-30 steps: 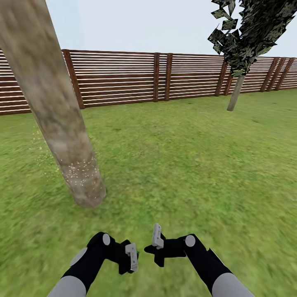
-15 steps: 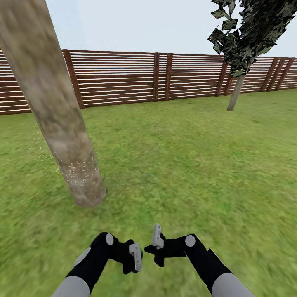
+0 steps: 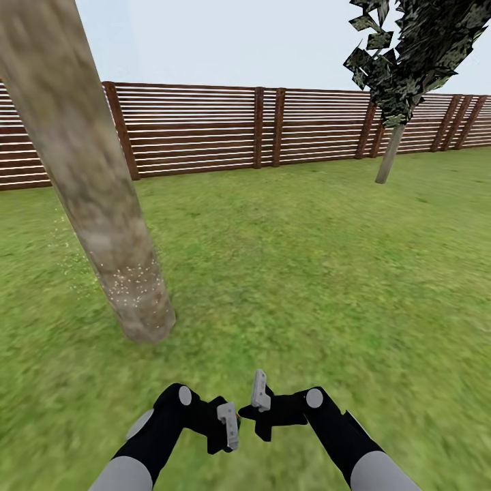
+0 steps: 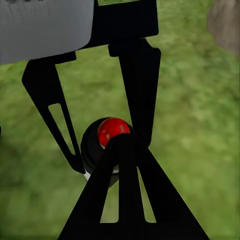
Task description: In the garden, pick up the pesticide atomizer on the floor and spray pesticide onto both trees until each tree trunk is fully covered.
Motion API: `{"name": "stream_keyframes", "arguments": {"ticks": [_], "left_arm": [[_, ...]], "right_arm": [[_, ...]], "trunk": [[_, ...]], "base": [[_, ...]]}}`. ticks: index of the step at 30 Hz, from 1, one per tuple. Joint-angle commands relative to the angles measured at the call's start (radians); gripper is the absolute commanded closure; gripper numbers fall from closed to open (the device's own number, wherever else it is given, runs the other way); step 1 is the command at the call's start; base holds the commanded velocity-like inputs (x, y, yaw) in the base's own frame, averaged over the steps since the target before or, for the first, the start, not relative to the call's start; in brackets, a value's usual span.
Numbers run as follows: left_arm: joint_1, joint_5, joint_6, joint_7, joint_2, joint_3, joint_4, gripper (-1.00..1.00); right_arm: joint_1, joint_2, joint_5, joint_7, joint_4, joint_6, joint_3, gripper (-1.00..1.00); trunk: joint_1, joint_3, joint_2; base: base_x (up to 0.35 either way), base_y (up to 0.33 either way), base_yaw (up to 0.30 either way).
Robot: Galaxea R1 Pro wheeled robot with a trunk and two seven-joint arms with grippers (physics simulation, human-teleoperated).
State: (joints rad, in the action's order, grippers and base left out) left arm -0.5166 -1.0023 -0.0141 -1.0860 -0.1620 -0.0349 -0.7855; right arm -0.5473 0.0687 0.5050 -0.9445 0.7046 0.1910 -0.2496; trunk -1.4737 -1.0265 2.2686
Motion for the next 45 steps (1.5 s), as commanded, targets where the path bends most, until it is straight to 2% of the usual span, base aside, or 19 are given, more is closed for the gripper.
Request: {"name": "stream_keyframes", "arguments": {"ticks": [1, 9, 13, 15, 18, 19, 20, 23, 26, 27, 30, 32, 35, 36, 37, 39, 41, 43, 45], "left_arm": [[0.0, -0.004, -0.001, -0.003, 0.0, 0.0, -0.001, 1.0], [0.001, -0.009, -0.003, 0.003, 0.016, 0.003, 0.011, 1.0], [0.001, -0.014, -0.004, 0.004, 0.057, 0.006, 0.012, 1.0], [0.001, -0.015, -0.005, 0.004, 0.105, 0.007, 0.013, 1.0], [0.01, -0.012, -0.005, 0.005, 0.203, 0.014, 0.014, 1.0], [0.012, -0.008, -0.004, 0.005, 0.237, 0.015, 0.014, 1.0], [0.015, -0.005, -0.003, 0.005, 0.295, 0.032, 0.016, 1.0], [0.016, -0.003, 0.007, 0.006, 0.366, 0.14, 0.074, 1.0], [0.018, -0.001, 0.012, 0.066, 0.378, 0.308, 0.123, 1.0], [0.018, 0.005, 0.012, 0.117, 0.376, 0.373, 0.151, 1.0], [0.018, 0.056, 0.038, 0.315, 0.376, 0.597, 0.293, 1.0], [0.032, 0.1, 0.136, 0.491, 0.375, 0.749, 0.398, 1.0], [0.079, 0.13, 0.242, 0.743, 0.366, 0.891, 0.496, 1.0], [0.089, 0.147, 0.286, 0.806, 0.364, 0.915, 0.534, 1.0], [0.105, 0.17, 0.316, 0.865, 0.364, 0.929, 0.566, 1.0], [0.15, 0.254, 0.36, 0.982, 0.364, 0.939, 0.593, 1.0], [0.162, 0.319, 0.402, 1.014, 0.365, 0.941, 0.6, 1.0], [0.167, 0.353, 0.42, 1.023, 0.365, 0.941, 0.605, 1.0], [0.168, 0.394, 0.425, 1.026, 0.365, 0.944, 0.606, 1.0]], "right_arm": [[0.0, 0.0, 0.01, 0.0, 0.0, 0.008, 0.001, 1.0], [0.0, 0.0, 0.01, 0.0, -0.001, 0.008, 0.001, 1.0], [0.0, -0.001, 0.01, 0.0, 0.0, 0.008, 0.002, 1.0], [0.0, -0.001, 0.011, 0.0, 0.0, 0.008, 0.003, 1.0], [0.0, -0.003, 0.012, 0.0, -0.002, 0.009, 0.003, 1.0], [0.0, -0.005, 0.012, 0.0, -0.003, 0.01, 0.004, 1.0], [0.0, -0.008, 0.012, 0.001, -0.005, 0.01, 0.006, 1.0], [0.0, -0.017, 0.012, 0.003, -0.01, 0.01, 0.007, 1.0], [0.001, -0.051, 0.006, 0.037, -0.078, 0.012, 0.022, 1.0], [0.001, -0.07, 0.004, 0.103, -0.12, 0.013, 0.068, 1.0], [0.004, -0.097, 0.003, 0.443, -0.294, 0.042, 0.274, 1.0], [0.006, -0.11, 0.002, 0.695, -0.437, 0.14, 0.33, 1.0], [0.025, -0.11, 0.0, 0.984, -0.577, 0.249, 0.343, 1.0], [0.036, -0.109, -0.002, 1.055, -0.612, 0.271, 0.344, 1.0], [0.049, -0.108, -0.003, 1.099, -0.634, 0.291, 0.345, -1.0], [0.086, -0.107, -0.005, 1.135, -0.652, 0.367, 0.348, -1.0], [0.099, -0.106, -0.005, 1.143, -0.656, 0.403, 0.361, -1.0], [0.109, -0.104, -0.005, 1.146, -0.658, 0.414, 0.413, -1.0], [0.118, -0.096, -0.005, 1.147, -0.659, 0.416, 0.5, -1.0]], "trunk": [[0.0, -0.001, 0.0], [0.0, -0.001, 0.0], [0.0, -0.001, 0.0], [0.0, -0.001, 0.0], [0.0, -0.001, 0.0], [0.0, -0.001, 0.0], [0.0, -0.001, 0.0], [0.0, -0.001, 0.0], [0.0, -0.001, 0.0], [0.0, -0.001, 0.0], [0.0, -0.001, 0.0], [0.0, -0.001, 0.0], [0.0, -0.001, 0.0], [0.0, -0.001, 0.0], [0.0, -0.001, 0.0], [0.0, -0.001, 0.0], [0.0, -0.001, 0.0], [0.0, -0.001, 0.0], [0.0, -0.001, 0.0]], "base": [[0.0, 0.0, 0.0], [0.0, 0.0, 0.0], [0.0, 0.0, 0.0], [0.0, 0.0, 0.0], [0.0, 0.0, 0.0], [0.0, 0.0, 0.0], [0.0, 0.0, 0.0], [0.0, 0.0, 0.0], [0.0, 0.0, 0.0], [0.0, 0.0, 0.0], [0.0, 0.0, 0.0], [0.0, 0.0, 0.0], [0.0, 0.0, 0.0], [0.0, 0.0, 0.0], [0.0, 0.0, 0.0], [0.0, 0.0, 0.0], [0.0, 0.0, 0.0], [0.0, 0.0, 0.0], [0.0, 0.0, 0.0]]}}
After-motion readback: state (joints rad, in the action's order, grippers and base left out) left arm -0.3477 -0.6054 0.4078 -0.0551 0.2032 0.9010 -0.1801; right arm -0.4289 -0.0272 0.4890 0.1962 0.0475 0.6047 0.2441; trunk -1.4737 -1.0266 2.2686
